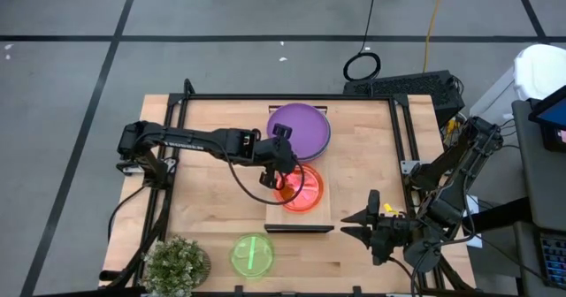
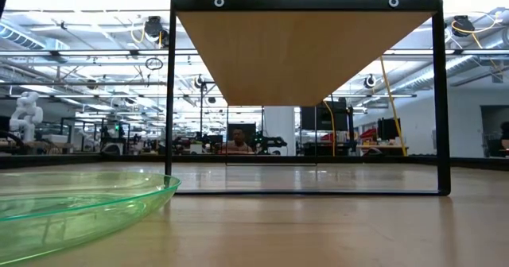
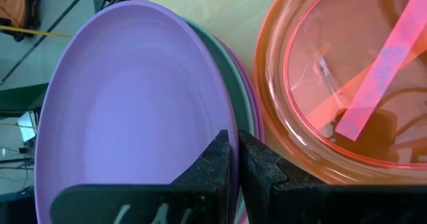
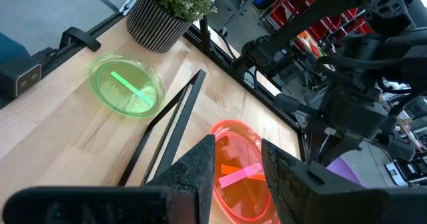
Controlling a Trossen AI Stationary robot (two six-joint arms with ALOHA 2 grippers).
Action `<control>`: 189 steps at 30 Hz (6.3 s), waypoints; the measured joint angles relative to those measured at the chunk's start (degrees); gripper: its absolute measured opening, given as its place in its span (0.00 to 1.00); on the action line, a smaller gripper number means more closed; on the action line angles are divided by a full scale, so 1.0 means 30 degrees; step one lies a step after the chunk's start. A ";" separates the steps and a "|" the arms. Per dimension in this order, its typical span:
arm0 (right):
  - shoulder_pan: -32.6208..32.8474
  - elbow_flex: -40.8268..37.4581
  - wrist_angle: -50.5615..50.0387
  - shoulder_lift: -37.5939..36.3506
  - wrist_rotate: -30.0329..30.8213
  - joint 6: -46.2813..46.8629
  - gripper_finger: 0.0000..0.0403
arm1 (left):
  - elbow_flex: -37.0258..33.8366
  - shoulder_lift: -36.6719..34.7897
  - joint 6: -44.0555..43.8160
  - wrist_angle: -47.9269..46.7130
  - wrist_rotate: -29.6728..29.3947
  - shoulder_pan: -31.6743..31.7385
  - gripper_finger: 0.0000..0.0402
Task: Place and stack plates onto a shelf
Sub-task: Stack the violet plate on top of the light blue plate on the shelf, then stack the transparent green plate on top of the transparent pink plate on the shelf
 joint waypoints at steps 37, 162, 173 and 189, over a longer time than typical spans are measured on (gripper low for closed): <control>0.0007 0.0007 -0.0130 0.0000 -0.0006 0.0314 0.26 | -0.0007 -0.1926 -0.5007 0.0122 -0.2563 -0.3741 0.45; -0.0044 0.0007 0.0623 -0.0663 -0.1484 0.3351 0.26 | -1.0101 0.1520 -2.7952 0.3033 0.4716 -1.0061 0.20; -0.0044 0.0007 0.0612 -0.0663 -0.1484 0.3322 0.26 | -1.0105 0.0882 -2.7416 0.3025 0.4202 -1.0127 0.19; -0.0044 0.0007 0.0605 -0.0663 -0.1486 0.3322 0.26 | -1.0062 0.1029 -2.7532 0.3109 0.4085 -1.0113 0.19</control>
